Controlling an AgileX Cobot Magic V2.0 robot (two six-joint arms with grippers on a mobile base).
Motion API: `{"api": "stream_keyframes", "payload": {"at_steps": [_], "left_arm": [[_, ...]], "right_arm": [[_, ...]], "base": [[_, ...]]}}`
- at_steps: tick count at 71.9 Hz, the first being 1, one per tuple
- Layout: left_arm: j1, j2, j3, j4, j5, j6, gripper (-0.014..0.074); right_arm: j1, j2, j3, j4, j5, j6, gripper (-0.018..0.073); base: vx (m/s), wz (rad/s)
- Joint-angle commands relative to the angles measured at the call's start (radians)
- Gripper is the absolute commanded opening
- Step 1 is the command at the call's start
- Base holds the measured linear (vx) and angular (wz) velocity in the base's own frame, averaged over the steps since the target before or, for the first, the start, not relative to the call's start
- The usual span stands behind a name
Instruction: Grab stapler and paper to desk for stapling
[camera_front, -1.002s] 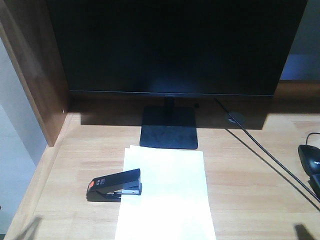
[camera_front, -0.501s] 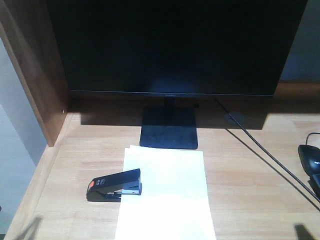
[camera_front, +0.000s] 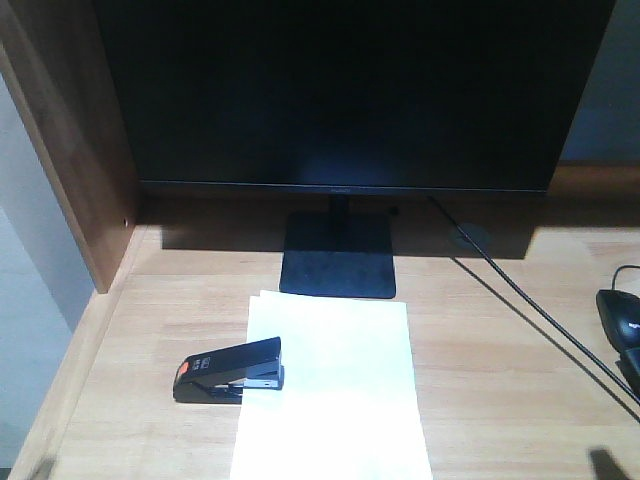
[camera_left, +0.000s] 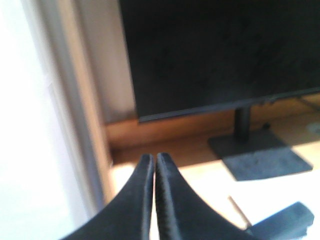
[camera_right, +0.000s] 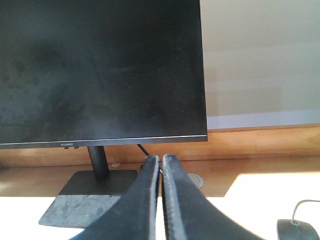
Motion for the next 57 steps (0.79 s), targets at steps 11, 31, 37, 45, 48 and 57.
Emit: {"api": "stream_keyframes", "payload": {"at_steps": [11,31,37,45,48,57], "left_arm": [[0.068,-0.164,0.068,-0.020,0.022,-0.002,-0.0008],[0.112,-0.315,0.344,-0.086,-0.128,-0.014,-0.0008],[0.112,-0.317,0.343,-0.085,-0.127,-0.018,-0.0008],[0.112,-0.316,0.344,-0.085,-0.160,-0.018,-0.0008],[0.112,-0.316,0.343,-0.085,-0.159,-0.018,-0.0008],[0.112,-0.316,0.343,-0.085,-0.158,-0.018,-0.0008]], "right_arm": [[-0.001,0.007,-0.027,-0.009,-0.029,-0.005,-0.0003],[-0.001,0.007,-0.027,-0.010,-0.030,-0.005,-0.0003],[-0.001,0.008,-0.027,-0.010,-0.030,-0.005,-0.0003],[-0.001,0.008,-0.027,-0.010,-0.030,-0.005,-0.0003],[-0.001,0.008,-0.027,-0.010,-0.029,-0.005,-0.0003],[-0.001,0.008,-0.027,-0.010,-0.032,-0.005,-0.0003]], "base": [[0.00,0.00],[0.00,0.00],[0.00,0.00],[0.00,0.00],[0.00,0.00],[0.00,0.00]]}}
